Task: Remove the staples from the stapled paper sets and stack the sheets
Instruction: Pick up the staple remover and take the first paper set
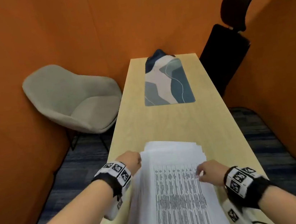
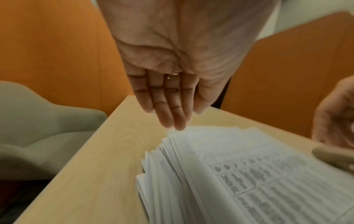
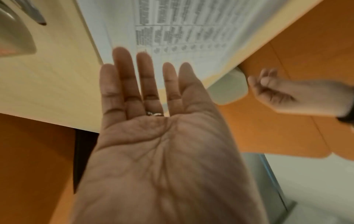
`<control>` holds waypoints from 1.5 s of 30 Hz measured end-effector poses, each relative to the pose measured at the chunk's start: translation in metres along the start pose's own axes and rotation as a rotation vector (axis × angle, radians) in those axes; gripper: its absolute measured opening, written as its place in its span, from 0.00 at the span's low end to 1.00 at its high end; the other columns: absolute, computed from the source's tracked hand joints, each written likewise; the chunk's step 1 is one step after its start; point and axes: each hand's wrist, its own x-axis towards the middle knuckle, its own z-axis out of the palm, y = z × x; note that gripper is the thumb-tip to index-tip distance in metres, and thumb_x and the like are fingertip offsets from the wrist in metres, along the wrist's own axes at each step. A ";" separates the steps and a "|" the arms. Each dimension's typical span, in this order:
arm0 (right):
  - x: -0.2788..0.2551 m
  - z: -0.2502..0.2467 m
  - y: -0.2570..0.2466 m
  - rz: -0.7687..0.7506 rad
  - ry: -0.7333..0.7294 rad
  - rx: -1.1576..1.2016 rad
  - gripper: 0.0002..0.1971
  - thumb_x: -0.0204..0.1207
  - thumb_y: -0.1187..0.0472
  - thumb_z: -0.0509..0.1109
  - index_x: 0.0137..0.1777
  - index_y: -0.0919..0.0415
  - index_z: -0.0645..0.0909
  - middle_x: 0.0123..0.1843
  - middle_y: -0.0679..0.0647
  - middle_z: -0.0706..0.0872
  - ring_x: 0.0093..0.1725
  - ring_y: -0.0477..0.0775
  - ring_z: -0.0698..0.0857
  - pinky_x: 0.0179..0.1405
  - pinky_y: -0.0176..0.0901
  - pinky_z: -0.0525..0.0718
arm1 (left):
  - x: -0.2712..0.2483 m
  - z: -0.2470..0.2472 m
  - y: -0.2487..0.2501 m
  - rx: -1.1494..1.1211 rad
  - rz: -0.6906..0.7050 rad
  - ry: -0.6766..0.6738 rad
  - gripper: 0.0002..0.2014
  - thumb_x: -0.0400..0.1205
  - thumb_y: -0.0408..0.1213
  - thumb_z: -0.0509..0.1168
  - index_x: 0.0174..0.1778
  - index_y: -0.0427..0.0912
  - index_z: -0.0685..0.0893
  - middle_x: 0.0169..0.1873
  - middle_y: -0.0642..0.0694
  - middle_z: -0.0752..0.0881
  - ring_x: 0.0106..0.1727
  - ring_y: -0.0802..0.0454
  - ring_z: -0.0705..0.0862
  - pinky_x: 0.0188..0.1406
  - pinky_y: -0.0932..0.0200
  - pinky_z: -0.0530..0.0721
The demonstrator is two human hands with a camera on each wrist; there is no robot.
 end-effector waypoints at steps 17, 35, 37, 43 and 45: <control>0.101 0.017 0.020 -0.027 0.345 -0.239 0.38 0.67 0.49 0.77 0.75 0.53 0.66 0.69 0.58 0.71 0.70 0.59 0.70 0.66 0.50 0.71 | 0.078 0.052 0.035 0.205 0.150 0.186 0.26 0.73 0.42 0.72 0.67 0.47 0.72 0.66 0.44 0.70 0.67 0.46 0.72 0.66 0.51 0.69; -0.030 0.023 -0.008 -0.432 0.685 0.396 0.03 0.75 0.66 0.70 0.43 0.58 0.81 0.43 0.53 0.83 0.45 0.49 0.79 0.42 0.32 0.77 | -0.040 0.053 0.053 -0.528 0.495 0.514 0.28 0.72 0.34 0.75 0.67 0.49 0.75 0.54 0.47 0.82 0.57 0.50 0.80 0.58 0.61 0.75; -0.030 0.027 -0.008 -0.424 0.702 0.380 0.02 0.76 0.65 0.70 0.45 0.58 0.83 0.45 0.53 0.83 0.47 0.49 0.79 0.43 0.35 0.75 | -0.042 0.056 0.052 -0.588 0.433 0.481 0.27 0.70 0.35 0.77 0.65 0.47 0.78 0.51 0.48 0.82 0.53 0.51 0.81 0.51 0.64 0.76; -0.015 0.039 0.026 -0.084 0.738 0.189 0.21 0.84 0.51 0.57 0.73 0.60 0.69 0.66 0.64 0.77 0.63 0.62 0.77 0.60 0.47 0.72 | -0.044 0.063 0.039 -0.691 0.274 0.469 0.22 0.71 0.37 0.76 0.60 0.44 0.81 0.45 0.48 0.84 0.45 0.50 0.84 0.44 0.62 0.79; -0.013 0.047 0.050 0.179 0.580 0.095 0.27 0.84 0.49 0.56 0.78 0.62 0.61 0.71 0.67 0.73 0.68 0.65 0.75 0.66 0.52 0.73 | -0.043 0.067 0.032 -0.691 0.252 0.465 0.11 0.74 0.38 0.74 0.50 0.43 0.84 0.37 0.51 0.84 0.37 0.56 0.83 0.32 0.68 0.75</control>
